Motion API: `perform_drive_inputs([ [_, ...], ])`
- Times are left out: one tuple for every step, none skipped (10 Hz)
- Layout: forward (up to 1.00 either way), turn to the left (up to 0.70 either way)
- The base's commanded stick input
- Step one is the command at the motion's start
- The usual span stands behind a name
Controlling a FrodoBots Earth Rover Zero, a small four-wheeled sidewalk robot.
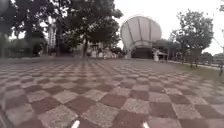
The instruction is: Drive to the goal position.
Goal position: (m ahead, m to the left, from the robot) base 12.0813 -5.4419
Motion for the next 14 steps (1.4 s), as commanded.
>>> perform_drive_inputs([
  [0.70, 0.00],
  [0.70, 0.00],
  [0.70, 0.00],
  [0.70, 0.00],
  [0.70, 0.00],
  [0.70, 0.00],
  [0.70, 0.00],
  [0.70, 0.00],
  [0.70, 0.00],
  [0.70, 0.00],
  [0.70, 0.00],
  [0.70, -0.09],
  [0.70, -0.19],
  [0.70, -0.27],
])
